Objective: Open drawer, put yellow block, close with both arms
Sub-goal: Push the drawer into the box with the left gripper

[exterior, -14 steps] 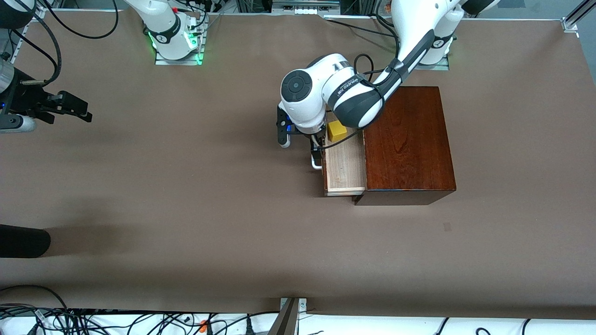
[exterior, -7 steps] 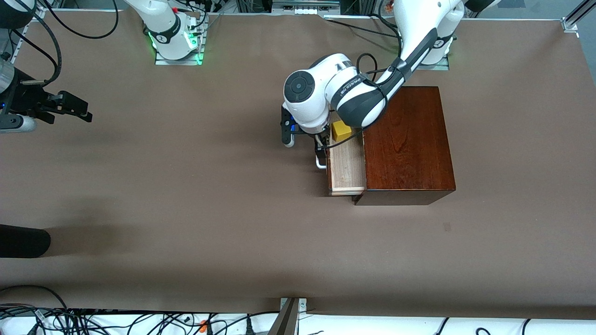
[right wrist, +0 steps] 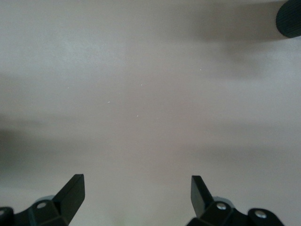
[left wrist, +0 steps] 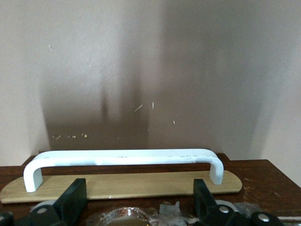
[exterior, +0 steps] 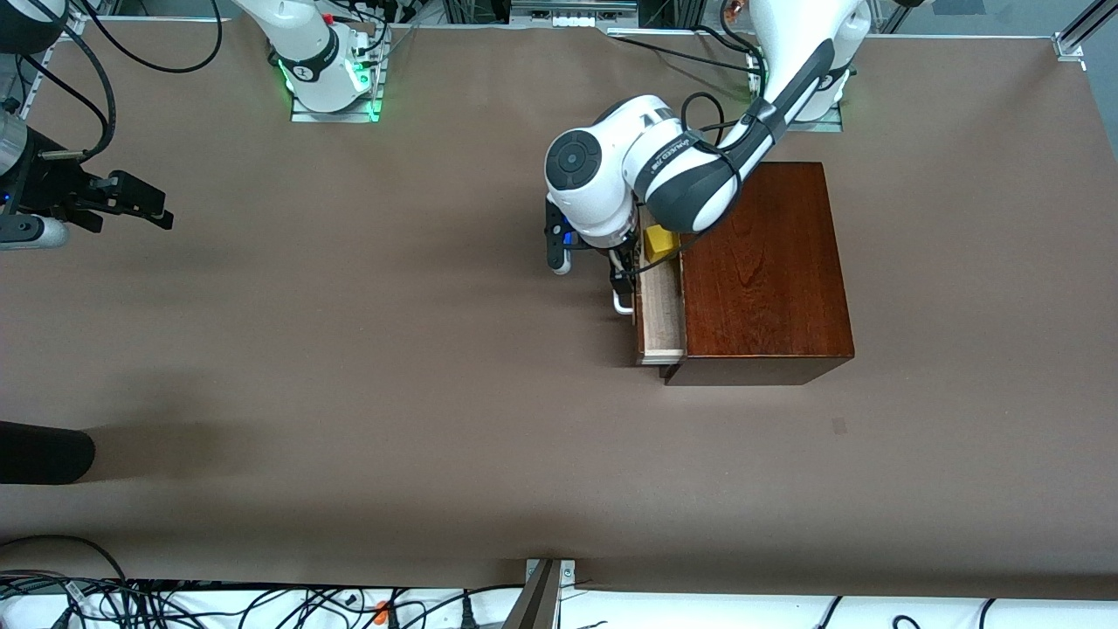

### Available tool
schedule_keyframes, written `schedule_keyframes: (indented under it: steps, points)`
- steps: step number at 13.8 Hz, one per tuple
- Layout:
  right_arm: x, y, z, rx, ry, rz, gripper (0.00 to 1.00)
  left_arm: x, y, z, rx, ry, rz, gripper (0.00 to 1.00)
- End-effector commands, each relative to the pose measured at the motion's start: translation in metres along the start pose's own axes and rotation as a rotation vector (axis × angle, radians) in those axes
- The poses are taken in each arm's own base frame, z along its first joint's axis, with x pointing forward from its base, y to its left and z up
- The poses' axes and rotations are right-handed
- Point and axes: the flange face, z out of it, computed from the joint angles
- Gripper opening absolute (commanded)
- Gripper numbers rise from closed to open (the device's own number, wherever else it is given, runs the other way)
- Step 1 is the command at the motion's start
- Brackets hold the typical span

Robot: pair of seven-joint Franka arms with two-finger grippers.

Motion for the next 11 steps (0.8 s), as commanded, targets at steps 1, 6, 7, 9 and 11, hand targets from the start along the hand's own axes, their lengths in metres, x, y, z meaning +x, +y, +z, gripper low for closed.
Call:
schedule_keyframes:
  steps: [1, 6, 7, 9, 11]
  points:
    - [0.000, 0.000, -0.007, 0.013, -0.001, -0.009, 1.00, -0.034, -0.006, 0.011, -0.005, -0.059, -0.022, 1.00]
    - [0.000, 0.000, -0.007, 0.013, -0.001, -0.011, 1.00, -0.057, -0.015, 0.017, -0.018, -0.072, -0.053, 1.00]
    - [0.000, 0.001, -0.007, 0.013, -0.001, -0.011, 1.00, -0.064, -0.019, 0.016, -0.019, -0.073, -0.064, 1.00]
    - [0.000, 0.002, -0.007, 0.013, -0.001, -0.009, 1.00, -0.073, -0.025, 0.019, -0.029, -0.078, -0.082, 1.00]
    - [0.000, 0.001, -0.007, 0.013, -0.001, -0.011, 1.00, -0.075, -0.028, 0.018, -0.028, -0.078, -0.088, 1.00]
